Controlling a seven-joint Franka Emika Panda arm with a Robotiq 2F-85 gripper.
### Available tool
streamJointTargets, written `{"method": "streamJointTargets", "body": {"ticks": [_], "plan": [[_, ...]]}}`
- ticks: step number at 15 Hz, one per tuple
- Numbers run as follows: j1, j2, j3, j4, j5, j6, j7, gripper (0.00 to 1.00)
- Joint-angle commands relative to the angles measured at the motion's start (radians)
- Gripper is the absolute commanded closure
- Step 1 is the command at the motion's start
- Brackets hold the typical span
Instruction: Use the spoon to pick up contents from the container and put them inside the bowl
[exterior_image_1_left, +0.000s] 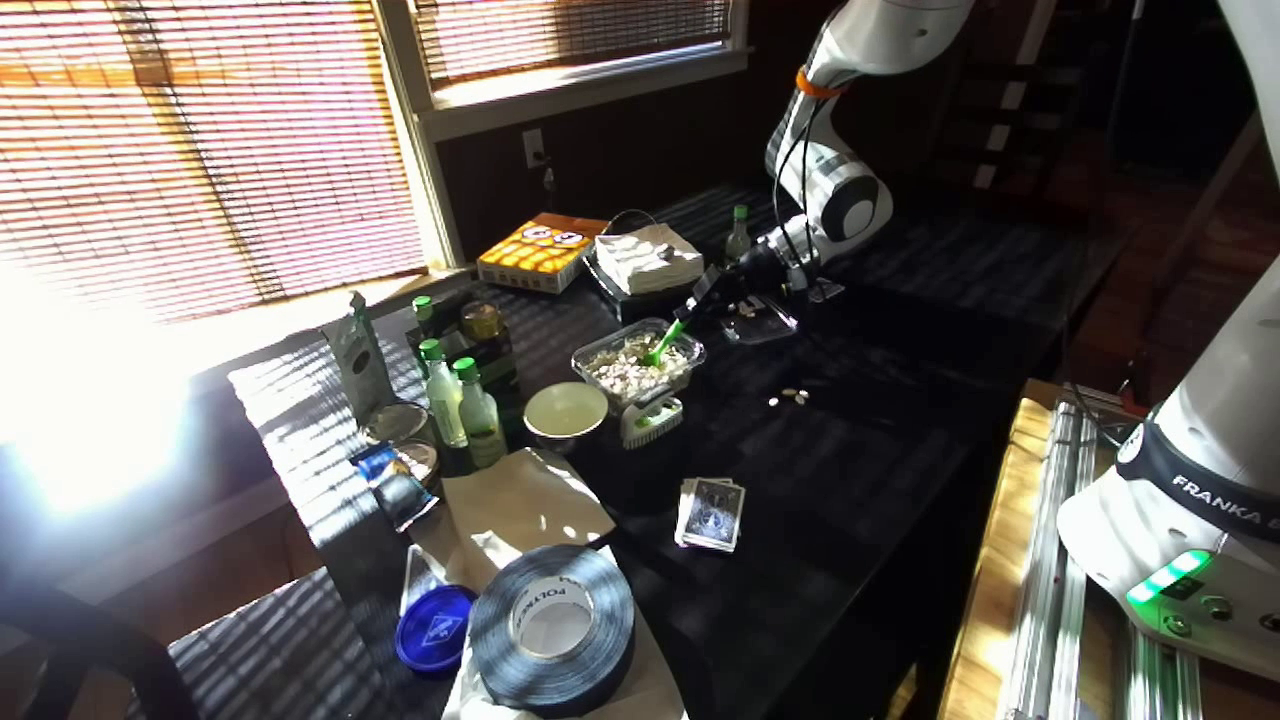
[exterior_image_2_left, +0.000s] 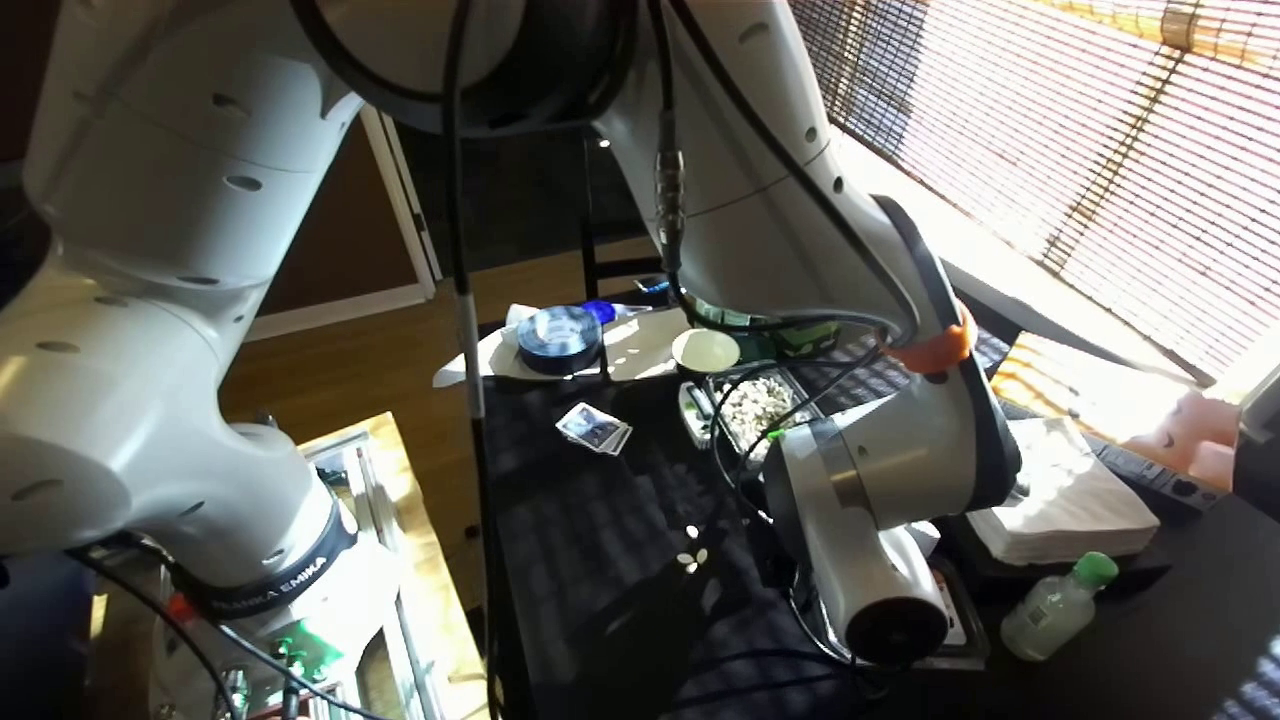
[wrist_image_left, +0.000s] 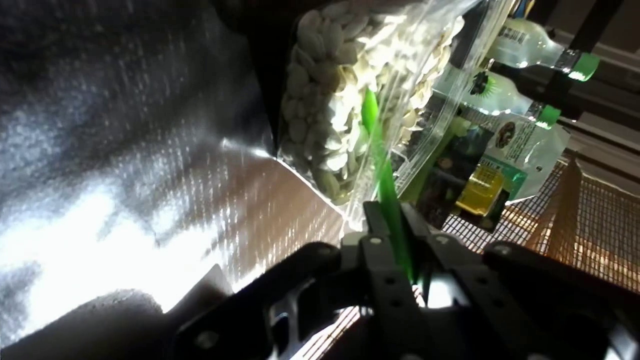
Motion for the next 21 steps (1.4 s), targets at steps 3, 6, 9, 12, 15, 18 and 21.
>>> {"method": "streamJointTargets", "body": {"ticks": [3,6,9,12,15,18,21], "plan": [[0.007,0.084,0.019,0.075,-0.052,-0.047,0.102,0.97],[0.012,0.096,0.03,0.086,-0.044,-0.063,0.122,0.97],[0.018,0.105,0.04,0.095,-0.048,-0.072,0.147,0.97],[0.024,0.115,0.047,0.103,-0.05,-0.085,0.17,0.97],[0.025,0.126,0.053,0.113,-0.055,-0.113,0.198,0.97],[0.017,0.152,0.061,0.138,-0.077,-0.164,0.246,0.97],[0.005,0.185,0.063,0.174,-0.108,-0.229,0.299,0.97]]}}
